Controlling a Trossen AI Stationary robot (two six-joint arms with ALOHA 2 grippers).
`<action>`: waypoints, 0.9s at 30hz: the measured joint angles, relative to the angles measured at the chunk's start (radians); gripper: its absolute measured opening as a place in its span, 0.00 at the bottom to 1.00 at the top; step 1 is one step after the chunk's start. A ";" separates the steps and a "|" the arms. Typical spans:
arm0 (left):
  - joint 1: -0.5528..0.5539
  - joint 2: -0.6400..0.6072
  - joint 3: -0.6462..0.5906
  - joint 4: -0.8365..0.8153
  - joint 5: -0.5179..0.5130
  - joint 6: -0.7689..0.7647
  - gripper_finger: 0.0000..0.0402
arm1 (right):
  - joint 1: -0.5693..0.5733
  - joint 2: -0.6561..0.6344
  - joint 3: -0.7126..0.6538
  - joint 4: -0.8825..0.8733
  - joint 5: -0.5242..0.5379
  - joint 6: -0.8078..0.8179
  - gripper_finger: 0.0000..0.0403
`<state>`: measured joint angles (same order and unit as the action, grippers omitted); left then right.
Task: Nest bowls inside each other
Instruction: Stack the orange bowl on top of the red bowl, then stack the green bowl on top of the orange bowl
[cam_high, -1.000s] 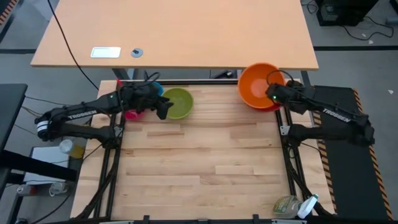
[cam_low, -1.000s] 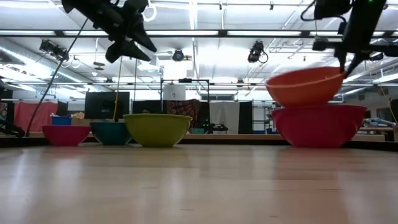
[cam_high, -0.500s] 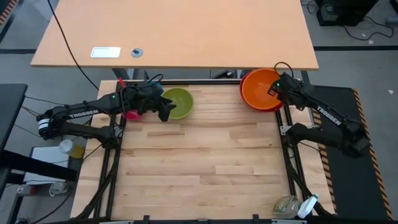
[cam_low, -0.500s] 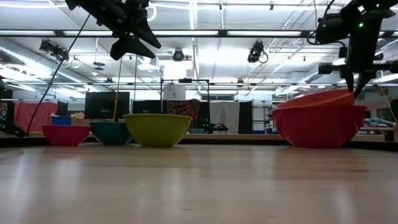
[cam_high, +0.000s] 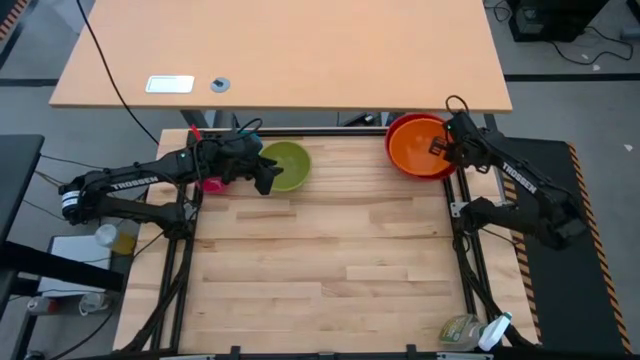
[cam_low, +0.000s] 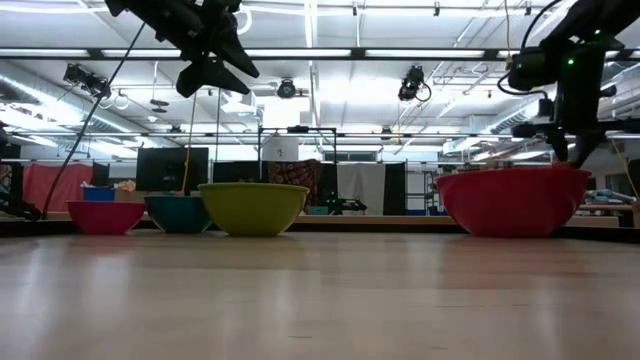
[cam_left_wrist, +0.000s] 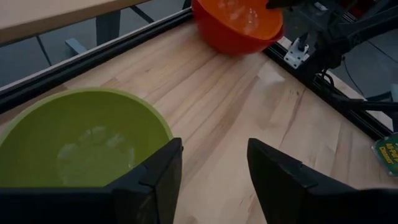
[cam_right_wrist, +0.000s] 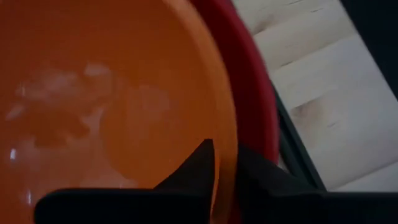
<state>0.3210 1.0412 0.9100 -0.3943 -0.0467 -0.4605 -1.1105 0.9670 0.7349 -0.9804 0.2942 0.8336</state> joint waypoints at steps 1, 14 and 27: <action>0.000 0.000 0.000 0.000 0.000 0.000 0.46 | -0.004 0.003 0.000 0.005 -0.009 -0.014 0.18; 0.000 0.000 0.000 0.004 0.014 -0.001 0.47 | -0.044 0.015 0.063 -0.049 -0.081 -0.154 0.45; 0.021 -0.001 0.000 -0.095 0.060 -0.020 0.47 | 0.112 0.014 0.208 -0.026 -0.193 -0.147 0.54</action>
<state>0.3423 1.0405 0.9100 -0.4897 0.0137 -0.4805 -0.9981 0.9810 0.9424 -1.0068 0.1013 0.6868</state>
